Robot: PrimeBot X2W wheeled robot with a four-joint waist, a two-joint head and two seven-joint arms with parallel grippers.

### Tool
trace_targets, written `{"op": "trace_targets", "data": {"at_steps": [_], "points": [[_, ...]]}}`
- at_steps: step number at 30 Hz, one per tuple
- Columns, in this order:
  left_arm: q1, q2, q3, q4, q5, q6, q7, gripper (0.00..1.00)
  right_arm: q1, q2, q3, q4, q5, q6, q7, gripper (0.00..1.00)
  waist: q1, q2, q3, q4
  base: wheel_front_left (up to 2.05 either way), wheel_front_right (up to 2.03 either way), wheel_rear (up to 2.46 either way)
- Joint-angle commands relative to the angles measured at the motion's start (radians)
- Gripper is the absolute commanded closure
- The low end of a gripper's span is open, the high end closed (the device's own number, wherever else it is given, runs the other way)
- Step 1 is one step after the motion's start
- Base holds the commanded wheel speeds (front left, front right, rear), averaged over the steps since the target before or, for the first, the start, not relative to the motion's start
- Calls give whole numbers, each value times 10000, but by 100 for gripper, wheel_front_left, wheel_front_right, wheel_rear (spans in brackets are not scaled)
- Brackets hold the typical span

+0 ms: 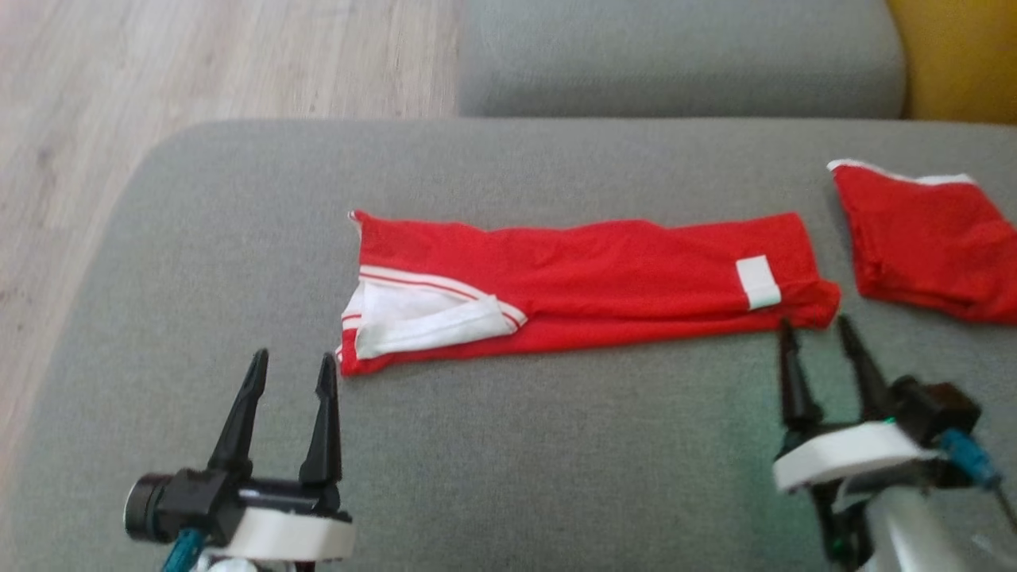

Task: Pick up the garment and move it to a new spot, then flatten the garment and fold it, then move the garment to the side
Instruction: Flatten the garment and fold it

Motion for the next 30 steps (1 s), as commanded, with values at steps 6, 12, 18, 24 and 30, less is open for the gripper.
{"op": "trace_targets", "data": {"at_steps": [6, 12, 18, 24, 30], "points": [[-972, -197, 443, -95, 219, -244, -51, 0, -1859, -29, -1389, 968, -522, -19, 675, 0, 1, -1, 924, 329, 0, 0, 0], [-1423, -324, 281, -5, 277, -477, -51, 0, -3372, -26, -3325, 2761, -1476, -19, 1256, 0, 1, -1, 1490, 715, 0, 0, 0], [-1662, -387, 269, 67, 264, -574, -51, 0, -4253, -25, -4590, 4389, -2464, -19, 1455, 0, 1, -1, 1660, 965, 0, 0, 0], [-1761, -408, 394, 175, 317, -628, -51, 0, -4564, -25, -4922, 5750, -3228, -19, 1330, 36, 1, -1, 1646, 986, 0, 0, 0], [-1766, -416, 468, 266, 378, -666, -51, 0, -4773, -25, -5166, 6407, -3658, -19, 765, 100, 1, -1, 1322, 822, 0, 0, 0]]}}
